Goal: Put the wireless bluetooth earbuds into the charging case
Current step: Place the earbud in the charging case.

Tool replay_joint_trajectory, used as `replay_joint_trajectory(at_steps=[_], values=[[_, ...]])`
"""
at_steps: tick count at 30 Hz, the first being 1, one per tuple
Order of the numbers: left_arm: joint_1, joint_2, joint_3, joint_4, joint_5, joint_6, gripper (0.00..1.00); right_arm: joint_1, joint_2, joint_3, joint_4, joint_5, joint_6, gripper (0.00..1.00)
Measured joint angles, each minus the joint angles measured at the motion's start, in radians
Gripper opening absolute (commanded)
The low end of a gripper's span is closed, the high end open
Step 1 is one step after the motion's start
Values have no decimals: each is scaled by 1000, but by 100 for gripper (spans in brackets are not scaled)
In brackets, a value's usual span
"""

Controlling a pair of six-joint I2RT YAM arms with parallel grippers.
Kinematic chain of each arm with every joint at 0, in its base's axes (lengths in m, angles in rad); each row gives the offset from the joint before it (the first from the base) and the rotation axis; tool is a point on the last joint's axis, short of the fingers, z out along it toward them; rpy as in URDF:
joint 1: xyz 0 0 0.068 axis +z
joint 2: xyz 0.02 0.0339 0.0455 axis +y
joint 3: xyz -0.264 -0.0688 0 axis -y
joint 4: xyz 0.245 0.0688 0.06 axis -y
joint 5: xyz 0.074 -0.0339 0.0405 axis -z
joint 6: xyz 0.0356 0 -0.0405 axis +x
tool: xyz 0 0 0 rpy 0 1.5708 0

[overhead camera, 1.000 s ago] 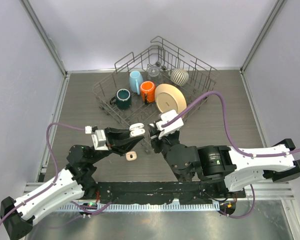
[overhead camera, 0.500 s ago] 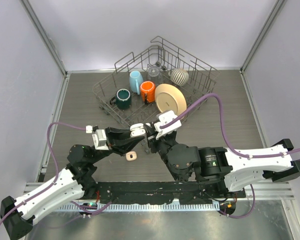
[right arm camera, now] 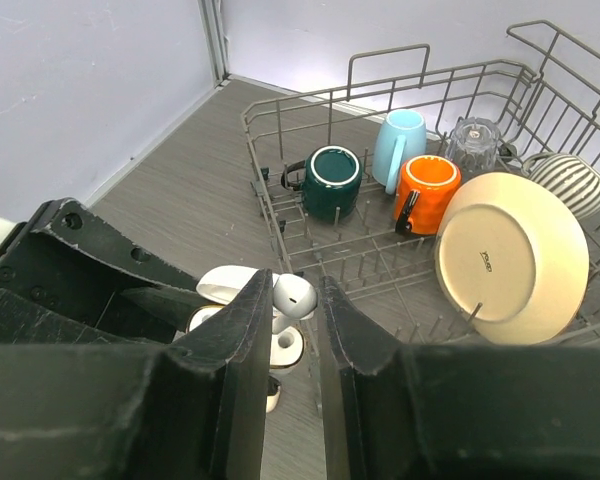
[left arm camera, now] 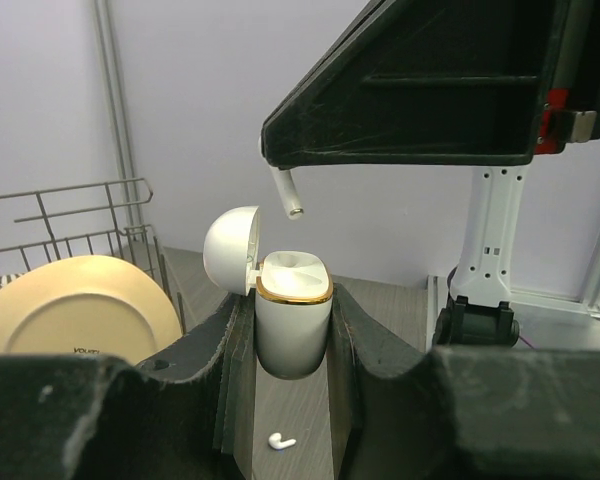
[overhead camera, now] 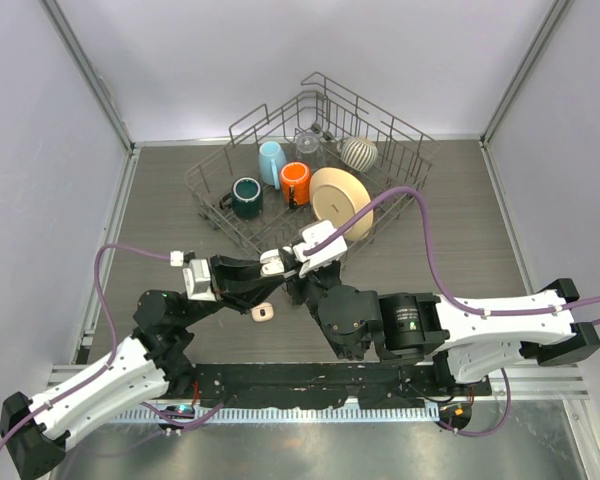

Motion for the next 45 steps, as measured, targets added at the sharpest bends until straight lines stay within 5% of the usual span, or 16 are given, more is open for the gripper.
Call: replay_joint_trajectory(at_steps=[45], values=[[0,10,0,30,0,-27,0,-20,-4,-22,-60,-15,10,1]])
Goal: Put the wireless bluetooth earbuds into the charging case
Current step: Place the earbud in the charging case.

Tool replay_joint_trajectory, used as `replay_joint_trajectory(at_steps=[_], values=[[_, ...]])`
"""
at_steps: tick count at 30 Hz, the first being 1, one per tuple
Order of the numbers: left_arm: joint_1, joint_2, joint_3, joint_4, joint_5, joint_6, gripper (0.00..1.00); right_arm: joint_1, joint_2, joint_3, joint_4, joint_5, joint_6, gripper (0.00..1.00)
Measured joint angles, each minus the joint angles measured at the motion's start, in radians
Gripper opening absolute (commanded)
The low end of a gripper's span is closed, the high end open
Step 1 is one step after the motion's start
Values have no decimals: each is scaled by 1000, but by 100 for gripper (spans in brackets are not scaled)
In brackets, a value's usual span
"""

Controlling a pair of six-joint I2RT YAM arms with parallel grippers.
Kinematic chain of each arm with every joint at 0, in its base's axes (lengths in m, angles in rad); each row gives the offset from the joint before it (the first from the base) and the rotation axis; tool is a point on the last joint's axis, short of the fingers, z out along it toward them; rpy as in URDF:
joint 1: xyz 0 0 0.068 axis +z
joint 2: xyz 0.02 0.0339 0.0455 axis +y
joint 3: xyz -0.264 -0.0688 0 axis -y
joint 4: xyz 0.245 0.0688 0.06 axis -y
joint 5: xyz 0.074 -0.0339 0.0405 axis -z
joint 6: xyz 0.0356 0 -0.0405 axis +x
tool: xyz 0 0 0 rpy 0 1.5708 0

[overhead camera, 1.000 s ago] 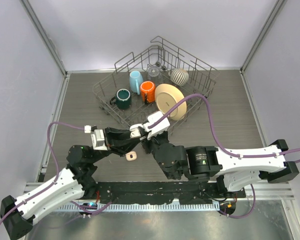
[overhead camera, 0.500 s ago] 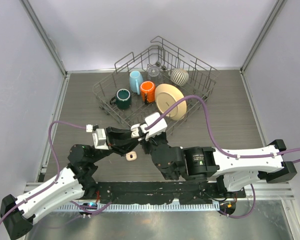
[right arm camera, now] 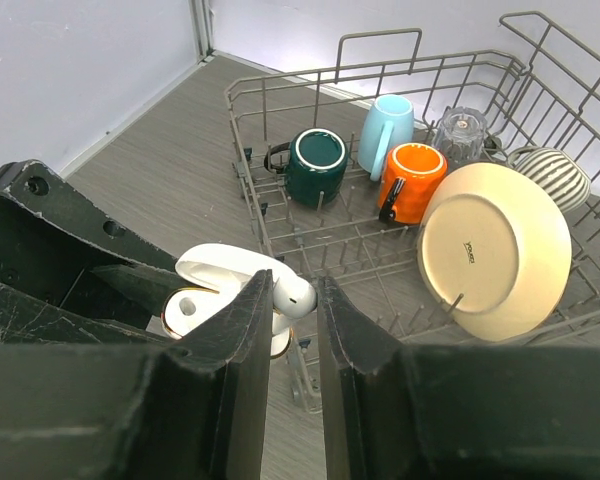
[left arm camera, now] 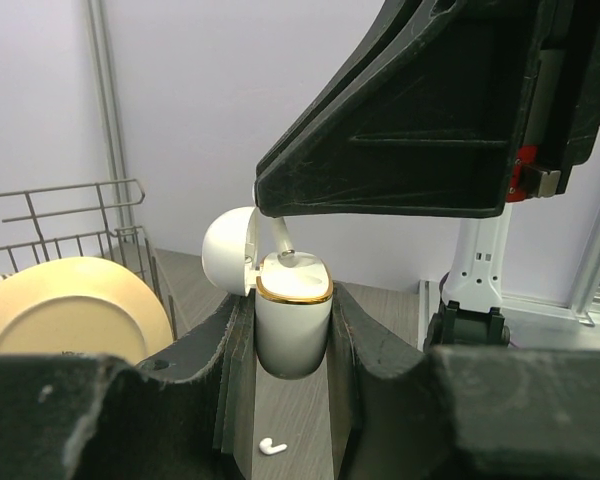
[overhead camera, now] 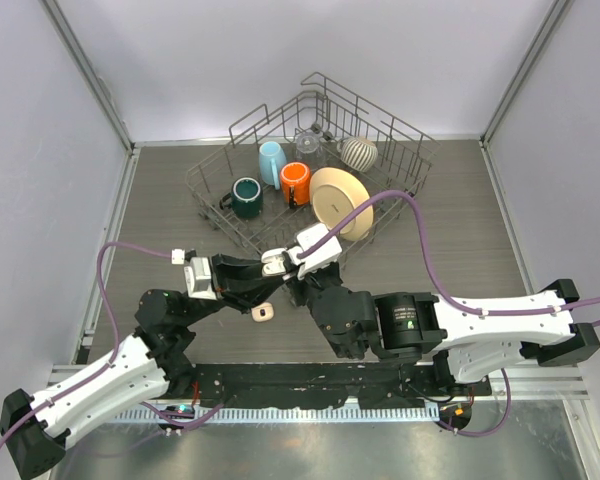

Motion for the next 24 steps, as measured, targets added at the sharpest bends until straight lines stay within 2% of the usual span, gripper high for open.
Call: replay_joint_trajectory(at_steps=[14,24], values=[[0,11,1,-1,7,-8,0,-2,1,-18,-8,-14,-24,1],[0,-3,1,-25,6,-8,0,-2,1,-40,29,-14,-103,1]])
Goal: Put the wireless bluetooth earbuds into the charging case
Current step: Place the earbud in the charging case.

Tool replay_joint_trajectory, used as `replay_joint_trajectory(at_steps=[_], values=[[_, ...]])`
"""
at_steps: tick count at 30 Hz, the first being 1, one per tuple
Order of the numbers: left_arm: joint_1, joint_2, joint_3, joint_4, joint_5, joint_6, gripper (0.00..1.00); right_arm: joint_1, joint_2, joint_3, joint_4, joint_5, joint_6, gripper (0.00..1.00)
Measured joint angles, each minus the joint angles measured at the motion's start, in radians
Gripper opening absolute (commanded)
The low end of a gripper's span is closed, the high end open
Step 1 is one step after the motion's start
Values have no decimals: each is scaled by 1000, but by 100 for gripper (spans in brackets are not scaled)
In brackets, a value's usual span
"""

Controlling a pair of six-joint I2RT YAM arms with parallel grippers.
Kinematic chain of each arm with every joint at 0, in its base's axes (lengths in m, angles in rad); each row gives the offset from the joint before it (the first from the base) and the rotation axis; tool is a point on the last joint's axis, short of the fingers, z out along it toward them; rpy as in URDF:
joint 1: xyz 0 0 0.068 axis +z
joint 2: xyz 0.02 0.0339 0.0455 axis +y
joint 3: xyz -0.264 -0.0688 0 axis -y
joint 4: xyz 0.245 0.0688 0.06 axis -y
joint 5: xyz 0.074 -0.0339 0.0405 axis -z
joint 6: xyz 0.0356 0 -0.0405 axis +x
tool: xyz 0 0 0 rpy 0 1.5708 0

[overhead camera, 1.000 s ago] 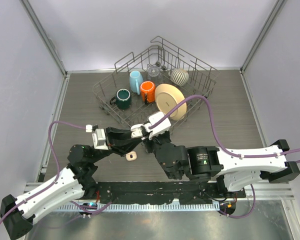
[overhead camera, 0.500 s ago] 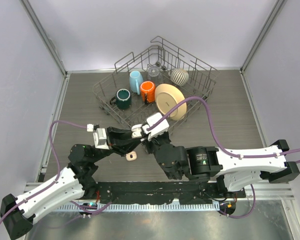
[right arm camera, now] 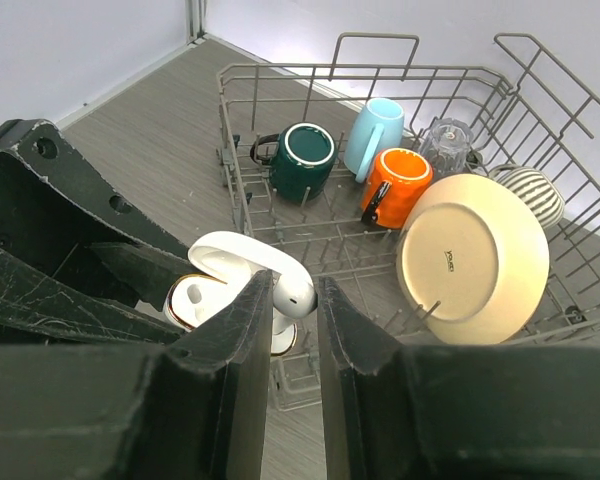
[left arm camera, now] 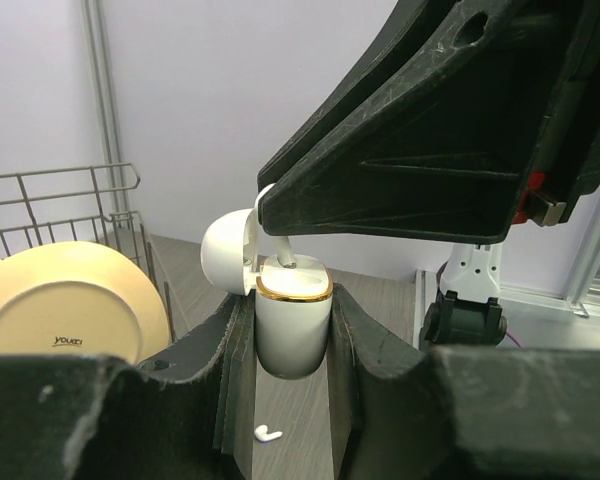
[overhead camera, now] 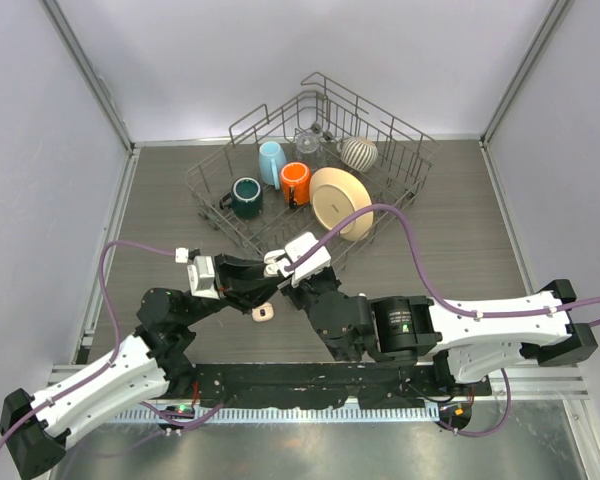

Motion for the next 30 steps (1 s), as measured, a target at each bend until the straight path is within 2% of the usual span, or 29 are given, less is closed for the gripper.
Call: replay_joint_trajectory(at_steps=[13,30], values=[[0,-6,0,-2,-5,0,0,0,0,-10,48,-14,-101,1],[-1,-6,0,-23,-16,1,0,0,1,-9,-20,-60,-72,1]])
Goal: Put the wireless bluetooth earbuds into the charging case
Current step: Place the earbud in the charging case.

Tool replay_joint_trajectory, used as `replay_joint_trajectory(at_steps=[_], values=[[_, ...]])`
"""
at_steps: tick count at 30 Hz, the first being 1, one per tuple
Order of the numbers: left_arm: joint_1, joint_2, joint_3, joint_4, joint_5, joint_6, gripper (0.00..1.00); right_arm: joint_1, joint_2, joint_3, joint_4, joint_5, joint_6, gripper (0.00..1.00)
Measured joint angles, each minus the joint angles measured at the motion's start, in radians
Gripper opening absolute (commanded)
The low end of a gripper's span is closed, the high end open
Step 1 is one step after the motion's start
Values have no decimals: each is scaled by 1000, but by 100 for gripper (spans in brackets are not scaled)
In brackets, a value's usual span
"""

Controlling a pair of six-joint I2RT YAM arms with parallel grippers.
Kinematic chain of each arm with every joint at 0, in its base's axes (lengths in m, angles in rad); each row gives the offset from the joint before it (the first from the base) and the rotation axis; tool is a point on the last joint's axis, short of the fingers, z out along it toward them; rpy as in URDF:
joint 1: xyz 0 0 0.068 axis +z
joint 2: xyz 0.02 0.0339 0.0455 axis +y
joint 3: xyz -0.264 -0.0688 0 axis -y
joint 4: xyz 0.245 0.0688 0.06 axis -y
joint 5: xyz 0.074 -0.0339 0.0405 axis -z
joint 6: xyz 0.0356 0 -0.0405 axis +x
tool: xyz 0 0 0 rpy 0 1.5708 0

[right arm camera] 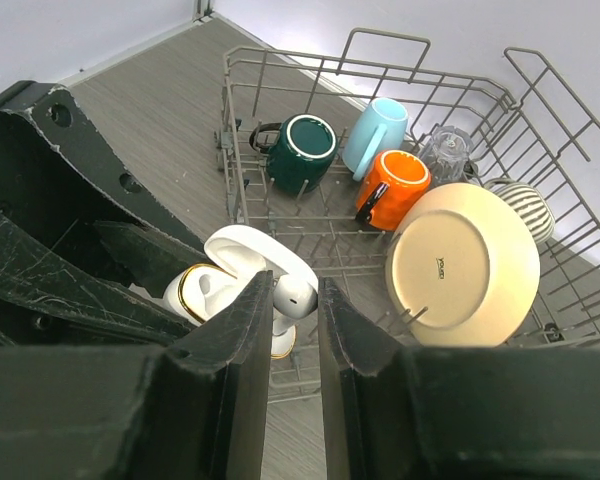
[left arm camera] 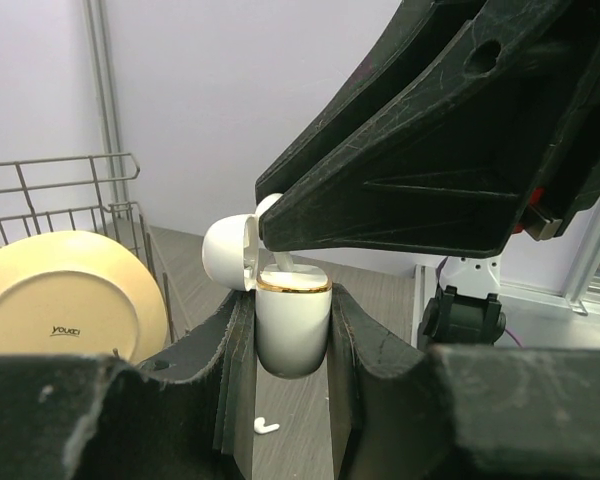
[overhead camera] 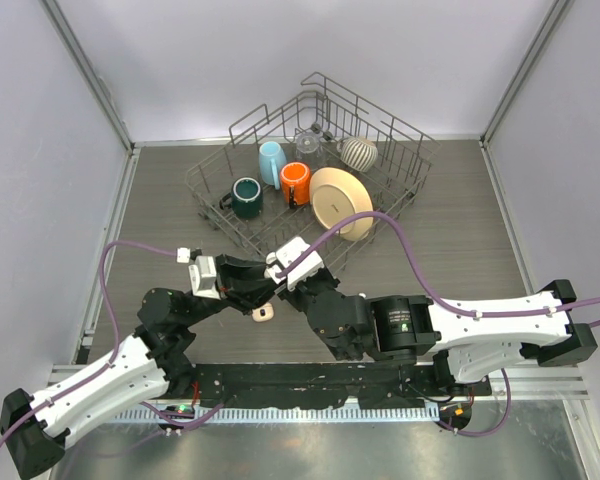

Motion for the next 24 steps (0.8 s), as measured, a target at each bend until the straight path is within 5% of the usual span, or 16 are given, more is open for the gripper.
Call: replay_joint_trajectory(at_steps=[20,24], values=[[-1,-11,0,12,-26,3,0,1,1,39,-84,-61,51,4],[-1,-11,0,14,-26,3,0,1,1,45,-97,-64,57,15]])
